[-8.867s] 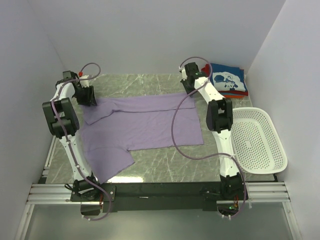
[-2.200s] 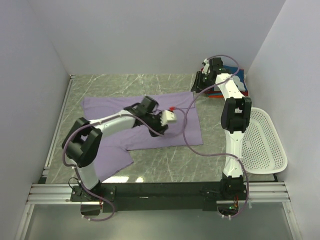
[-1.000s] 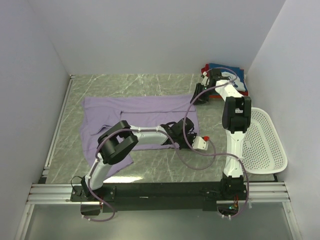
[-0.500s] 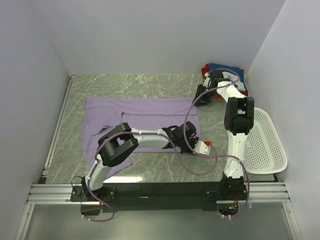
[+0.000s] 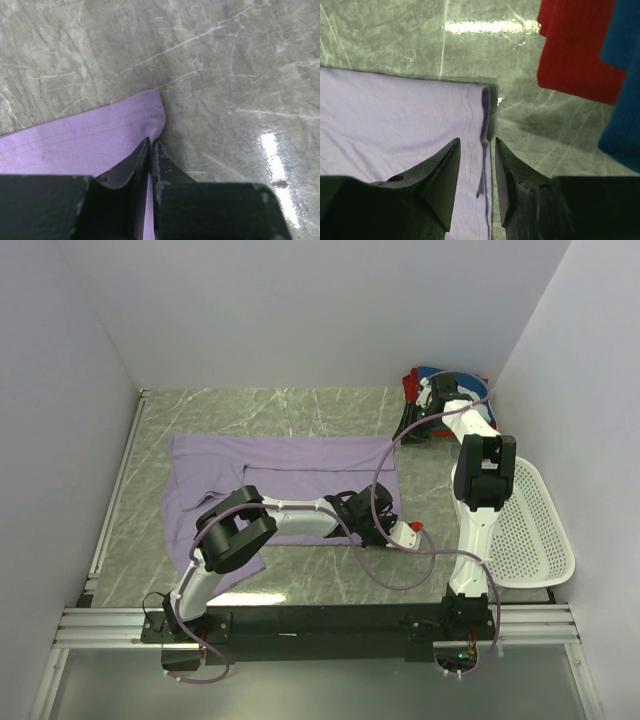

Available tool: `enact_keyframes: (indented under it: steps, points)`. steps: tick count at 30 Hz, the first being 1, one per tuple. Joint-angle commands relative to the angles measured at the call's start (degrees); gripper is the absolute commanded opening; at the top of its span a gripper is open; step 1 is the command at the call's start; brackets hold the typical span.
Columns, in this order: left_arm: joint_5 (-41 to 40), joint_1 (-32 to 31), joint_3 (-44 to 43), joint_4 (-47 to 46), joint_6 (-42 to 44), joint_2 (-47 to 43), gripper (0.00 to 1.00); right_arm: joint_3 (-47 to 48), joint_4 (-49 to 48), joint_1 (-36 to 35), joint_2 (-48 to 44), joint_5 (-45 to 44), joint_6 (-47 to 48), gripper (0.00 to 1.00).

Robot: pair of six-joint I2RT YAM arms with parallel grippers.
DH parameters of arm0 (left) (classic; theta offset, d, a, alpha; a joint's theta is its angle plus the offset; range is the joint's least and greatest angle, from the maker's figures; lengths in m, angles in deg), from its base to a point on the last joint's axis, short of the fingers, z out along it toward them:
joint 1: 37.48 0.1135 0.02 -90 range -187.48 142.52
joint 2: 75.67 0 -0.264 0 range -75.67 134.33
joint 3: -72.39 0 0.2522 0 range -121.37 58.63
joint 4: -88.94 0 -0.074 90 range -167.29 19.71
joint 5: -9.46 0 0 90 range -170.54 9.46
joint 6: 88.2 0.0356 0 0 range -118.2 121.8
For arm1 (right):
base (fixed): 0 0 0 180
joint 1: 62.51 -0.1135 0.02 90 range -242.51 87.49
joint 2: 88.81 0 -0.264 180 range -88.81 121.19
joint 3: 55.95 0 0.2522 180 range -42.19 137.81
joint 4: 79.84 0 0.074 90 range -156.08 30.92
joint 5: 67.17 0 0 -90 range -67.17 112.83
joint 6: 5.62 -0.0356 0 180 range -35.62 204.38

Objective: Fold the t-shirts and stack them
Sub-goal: Fold the tshirt

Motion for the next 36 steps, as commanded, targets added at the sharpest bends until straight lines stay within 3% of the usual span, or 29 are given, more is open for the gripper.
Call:
enact_keyframes:
  steps: [1,27,33,36]
  points:
    - [2.29,-1.00,0.86,4.96,-1.06,2.76,0.12,2.88,-0.52,-0.05,0.46,1.40,-0.26,0.41]
    - [2.29,-1.09,0.95,4.17,-2.64,3.02,0.12,3.67,-0.78,-0.93,4.42,2.99,-1.58,0.34]
    - [2.55,-1.09,0.77,4.08,-2.99,3.29,0.12,4.47,-0.69,-0.93,4.77,3.69,-1.76,0.19]
    - [2.73,-1.09,0.77,4.08,-3.08,3.29,0.12,5.08,-0.52,-0.93,4.68,3.43,-1.67,0.17]
